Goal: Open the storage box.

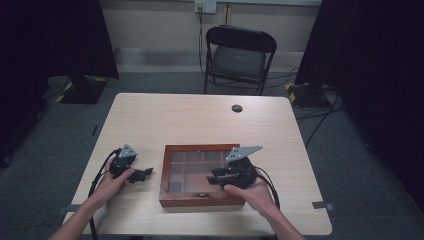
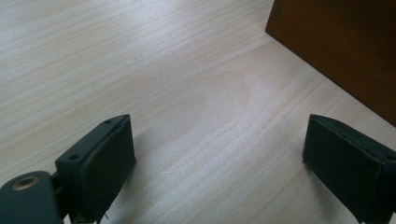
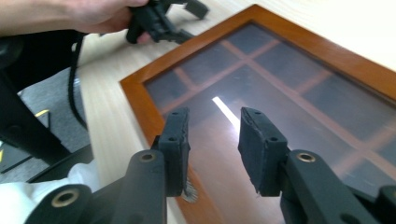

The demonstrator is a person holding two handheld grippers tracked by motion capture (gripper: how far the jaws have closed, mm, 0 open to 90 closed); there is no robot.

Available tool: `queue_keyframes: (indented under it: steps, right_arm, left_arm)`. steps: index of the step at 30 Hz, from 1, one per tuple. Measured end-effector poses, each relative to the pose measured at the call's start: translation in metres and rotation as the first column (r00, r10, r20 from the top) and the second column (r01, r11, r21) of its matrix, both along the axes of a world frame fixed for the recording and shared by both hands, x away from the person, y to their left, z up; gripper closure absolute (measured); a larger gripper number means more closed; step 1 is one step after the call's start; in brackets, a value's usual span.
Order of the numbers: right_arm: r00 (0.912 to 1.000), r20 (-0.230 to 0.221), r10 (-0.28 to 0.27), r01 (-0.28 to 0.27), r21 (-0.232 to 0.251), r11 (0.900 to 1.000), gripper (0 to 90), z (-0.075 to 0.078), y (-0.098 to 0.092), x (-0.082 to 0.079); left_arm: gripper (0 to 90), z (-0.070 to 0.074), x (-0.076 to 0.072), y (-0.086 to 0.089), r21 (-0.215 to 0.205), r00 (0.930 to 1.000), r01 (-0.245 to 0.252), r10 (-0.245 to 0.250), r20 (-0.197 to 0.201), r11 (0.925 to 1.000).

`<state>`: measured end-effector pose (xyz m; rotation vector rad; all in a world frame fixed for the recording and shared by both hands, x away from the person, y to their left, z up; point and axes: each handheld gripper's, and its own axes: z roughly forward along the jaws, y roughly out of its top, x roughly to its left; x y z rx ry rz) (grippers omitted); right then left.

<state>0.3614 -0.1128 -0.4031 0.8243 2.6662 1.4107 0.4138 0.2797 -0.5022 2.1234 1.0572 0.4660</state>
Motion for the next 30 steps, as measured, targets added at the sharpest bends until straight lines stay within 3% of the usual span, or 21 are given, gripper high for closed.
queue_keyframes:
  steps: [12,20,30]
  right_arm:
    - [0.9919,-0.031,0.123,-0.124,-0.044,0.991,75.1,-0.017,0.024,-0.011]
    - [0.9898,-0.046,0.135,-0.138,-0.063,0.988,77.5,-0.025,0.026,-0.013]
    - [0.9882,-0.028,0.151,-0.152,-0.089,0.984,80.2,-0.031,0.024,-0.013]
  left_arm:
    - [8.3,0.0,0.0,0.0,0.0,1.0,0.001,-0.001,-0.001,1.0]
    - [8.3,0.0,0.0,0.0,0.0,1.0,0.001,-0.001,-0.001,1.0]
    - [8.3,0.0,0.0,0.0,0.0,1.0,0.0,0.0,-0.001,1.0]
